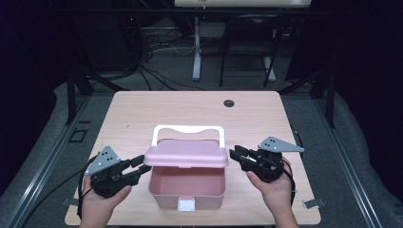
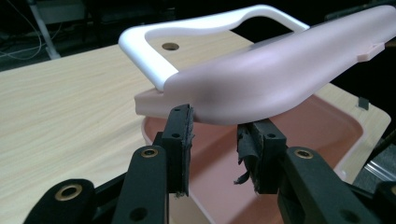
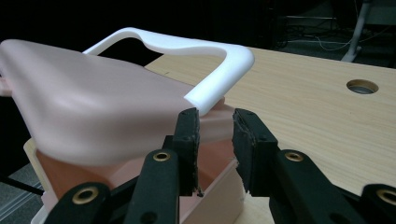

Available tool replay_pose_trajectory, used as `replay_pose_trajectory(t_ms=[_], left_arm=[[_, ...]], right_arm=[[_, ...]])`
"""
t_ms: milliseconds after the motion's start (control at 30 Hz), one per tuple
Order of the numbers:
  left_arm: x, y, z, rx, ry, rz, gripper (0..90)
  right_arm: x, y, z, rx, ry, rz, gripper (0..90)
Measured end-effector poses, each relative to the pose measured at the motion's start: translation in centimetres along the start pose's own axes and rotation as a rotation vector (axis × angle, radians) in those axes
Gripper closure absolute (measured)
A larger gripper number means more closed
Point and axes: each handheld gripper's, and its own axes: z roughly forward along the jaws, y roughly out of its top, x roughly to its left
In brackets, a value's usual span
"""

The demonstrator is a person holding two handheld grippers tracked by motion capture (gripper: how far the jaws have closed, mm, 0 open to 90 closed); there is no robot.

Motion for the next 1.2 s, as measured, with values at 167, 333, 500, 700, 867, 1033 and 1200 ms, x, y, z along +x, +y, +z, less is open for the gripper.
replay_pose_trajectory(t_ms=[167, 333, 500, 700, 867, 1033, 1200], left_arm=[[0.4, 0.8, 0.2, -0.020, -0.003, -0.007, 65.3], [0.8, 1.5, 0.3, -0.034, -0.005, -0.012, 66.1], [1.0, 2.1, 0.4, -0.044, -0.003, -0.009, 66.3], [1.3, 2.6, 0.6, -0.048, -0.001, -0.014, 66.7], [1.4, 3.0, 0.7, -0.053, 0.004, -0.015, 67.2], [1.7, 3.4, 0.8, -0.055, 0.002, -0.019, 67.3], [1.9, 3.7, 1.0, -0.063, 0.005, -0.019, 67.6]], right_arm=[[0.0, -0.1, 0.0, -0.001, -0.009, -0.006, 70.4], [0.0, -0.3, 0.1, 0.005, -0.015, -0.010, 70.4], [0.2, -0.4, 0.3, 0.013, -0.024, -0.020, 70.2], [0.8, -0.5, 1.0, 0.020, -0.047, -0.055, 70.2], [1.2, -0.5, 2.0, 0.029, -0.071, -0.082, 70.2], [1.2, -0.5, 2.9, 0.029, -0.125, -0.123, 71.0], [1.4, -0.2, 3.3, -0.020, -0.158, -0.120, 75.7]])
